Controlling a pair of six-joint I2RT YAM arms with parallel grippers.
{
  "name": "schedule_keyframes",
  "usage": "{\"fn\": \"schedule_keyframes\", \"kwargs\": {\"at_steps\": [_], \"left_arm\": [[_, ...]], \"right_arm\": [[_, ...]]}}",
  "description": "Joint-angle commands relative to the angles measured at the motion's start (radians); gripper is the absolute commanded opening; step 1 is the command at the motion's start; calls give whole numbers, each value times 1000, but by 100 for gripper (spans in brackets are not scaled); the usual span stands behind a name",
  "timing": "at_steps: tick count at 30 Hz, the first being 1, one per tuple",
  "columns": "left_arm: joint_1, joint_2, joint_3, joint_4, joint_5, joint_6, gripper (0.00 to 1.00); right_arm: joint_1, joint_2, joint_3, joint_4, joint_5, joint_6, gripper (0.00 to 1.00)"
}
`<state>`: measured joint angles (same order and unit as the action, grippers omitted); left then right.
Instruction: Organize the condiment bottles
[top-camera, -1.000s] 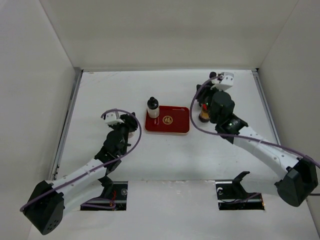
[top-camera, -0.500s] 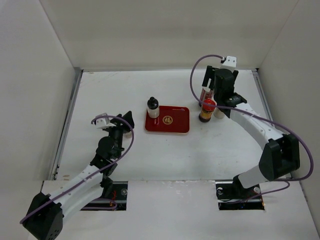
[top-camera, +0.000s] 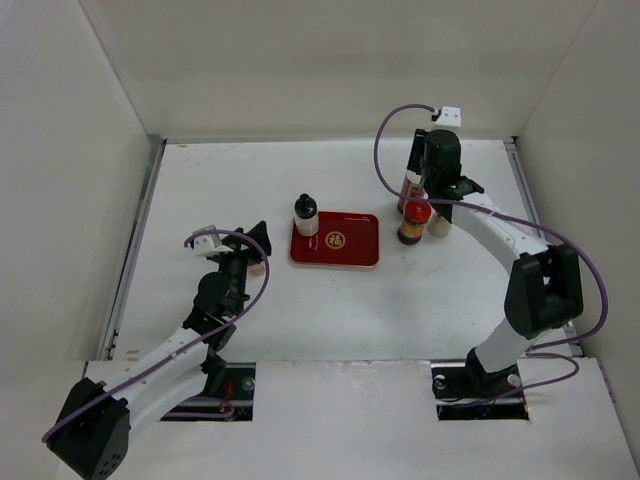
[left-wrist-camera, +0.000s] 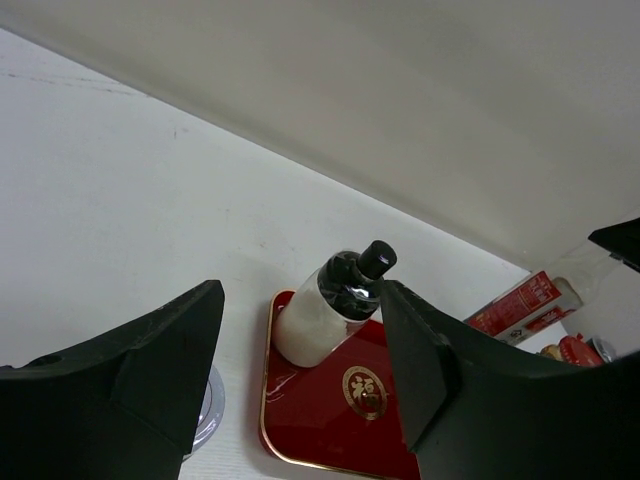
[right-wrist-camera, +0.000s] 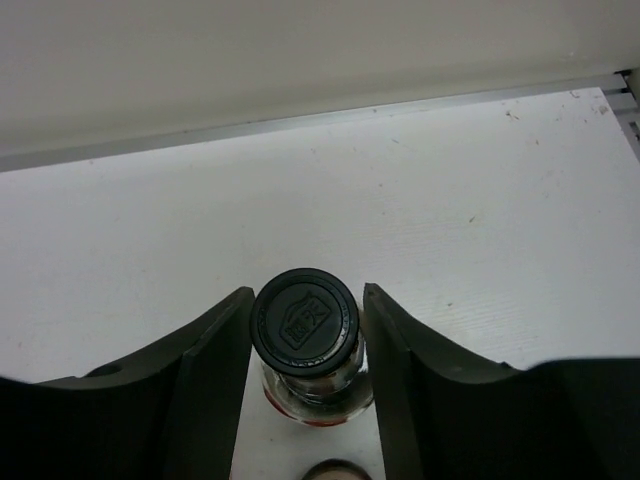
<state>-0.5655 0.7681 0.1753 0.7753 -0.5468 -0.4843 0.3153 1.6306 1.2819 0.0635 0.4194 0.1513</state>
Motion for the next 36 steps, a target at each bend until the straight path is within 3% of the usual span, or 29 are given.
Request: {"fn": "schedule_keyframes", "kwargs": {"at_steps": [1, 6, 12, 21, 29, 36], "left_arm": [[2, -4, -11, 73, 11, -10, 63], [-1, 19, -13, 99, 34, -11, 63], [3, 28, -13, 105, 41, -13, 63], [3, 4, -22, 107, 31, -16, 64], [16, 29, -25, 110, 30, -25, 66], [25, 30, -31, 119, 34, -33, 66]], "right_arm": [[3, -12, 48, 96, 7, -12, 47], [3, -49, 14, 209, 28, -48, 32], [37, -123, 23, 257, 47, -70, 25], [225, -218, -22, 298, 27, -56, 27], [382, -134, -10, 332, 22, -27, 27], [432, -51, 25, 341, 19, -38, 27]]}}
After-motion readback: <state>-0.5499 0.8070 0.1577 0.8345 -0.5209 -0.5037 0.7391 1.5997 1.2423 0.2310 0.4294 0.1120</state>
